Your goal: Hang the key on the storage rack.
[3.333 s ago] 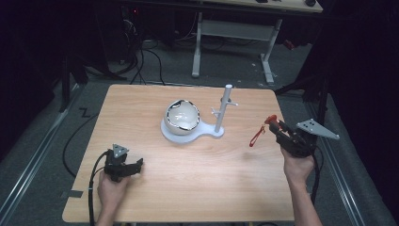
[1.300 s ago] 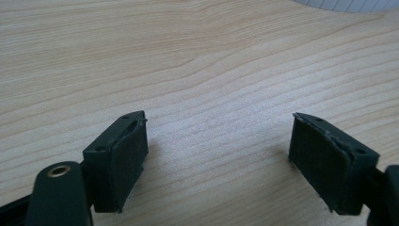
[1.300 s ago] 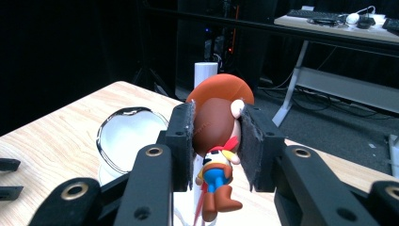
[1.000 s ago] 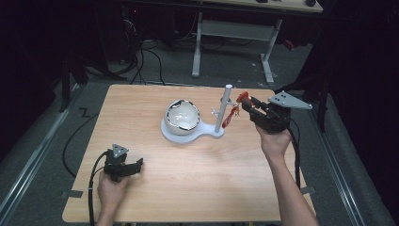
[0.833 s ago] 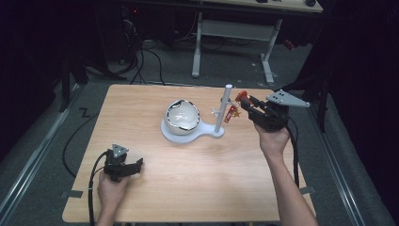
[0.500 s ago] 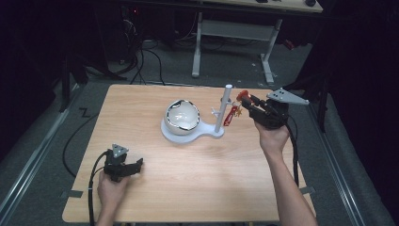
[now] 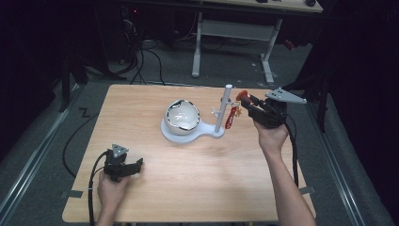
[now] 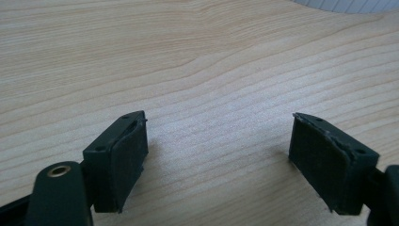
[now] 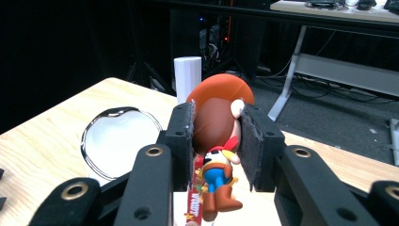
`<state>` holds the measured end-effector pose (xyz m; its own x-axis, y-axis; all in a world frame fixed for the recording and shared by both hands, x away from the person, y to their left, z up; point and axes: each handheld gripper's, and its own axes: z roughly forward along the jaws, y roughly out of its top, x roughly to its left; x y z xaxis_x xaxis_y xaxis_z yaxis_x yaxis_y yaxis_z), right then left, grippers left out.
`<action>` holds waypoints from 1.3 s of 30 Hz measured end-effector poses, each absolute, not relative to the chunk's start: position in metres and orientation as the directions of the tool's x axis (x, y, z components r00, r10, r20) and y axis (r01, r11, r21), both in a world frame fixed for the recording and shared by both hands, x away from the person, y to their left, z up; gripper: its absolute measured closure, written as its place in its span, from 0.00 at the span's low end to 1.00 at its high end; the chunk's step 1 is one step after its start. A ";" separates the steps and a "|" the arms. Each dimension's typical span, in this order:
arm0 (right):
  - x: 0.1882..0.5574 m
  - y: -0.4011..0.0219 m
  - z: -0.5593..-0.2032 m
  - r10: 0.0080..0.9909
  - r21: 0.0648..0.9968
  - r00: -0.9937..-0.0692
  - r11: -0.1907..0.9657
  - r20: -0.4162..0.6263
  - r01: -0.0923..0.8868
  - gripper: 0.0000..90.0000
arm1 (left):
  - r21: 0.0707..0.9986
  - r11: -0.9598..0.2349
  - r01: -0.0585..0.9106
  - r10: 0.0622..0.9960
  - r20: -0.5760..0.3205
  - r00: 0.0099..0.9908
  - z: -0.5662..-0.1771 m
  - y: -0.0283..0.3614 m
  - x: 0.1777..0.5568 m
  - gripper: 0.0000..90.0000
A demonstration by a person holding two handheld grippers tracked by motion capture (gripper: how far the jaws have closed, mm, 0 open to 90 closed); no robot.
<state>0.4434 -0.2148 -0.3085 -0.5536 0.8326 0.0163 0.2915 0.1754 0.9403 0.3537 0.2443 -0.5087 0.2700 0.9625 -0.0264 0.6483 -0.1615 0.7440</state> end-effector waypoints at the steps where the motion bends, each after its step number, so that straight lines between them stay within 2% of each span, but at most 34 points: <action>1: 0.444 -0.215 -0.309 0.833 0.940 -0.552 0.177 0.015 0.292 0.75 | 0.744 -0.162 0.648 0.962 -0.026 0.270 -0.509 0.244 0.354 0.23; 30: 0.456 -0.229 -0.341 0.858 0.916 -0.508 0.135 0.083 0.377 0.75 | 0.744 -0.162 0.648 0.963 -0.026 0.269 -0.509 0.244 0.354 0.23; 39: 0.456 -0.226 -0.344 0.862 0.916 -0.502 0.142 0.072 0.374 0.75 | 0.744 -0.162 0.648 0.963 -0.025 0.269 -0.509 0.244 0.354 0.23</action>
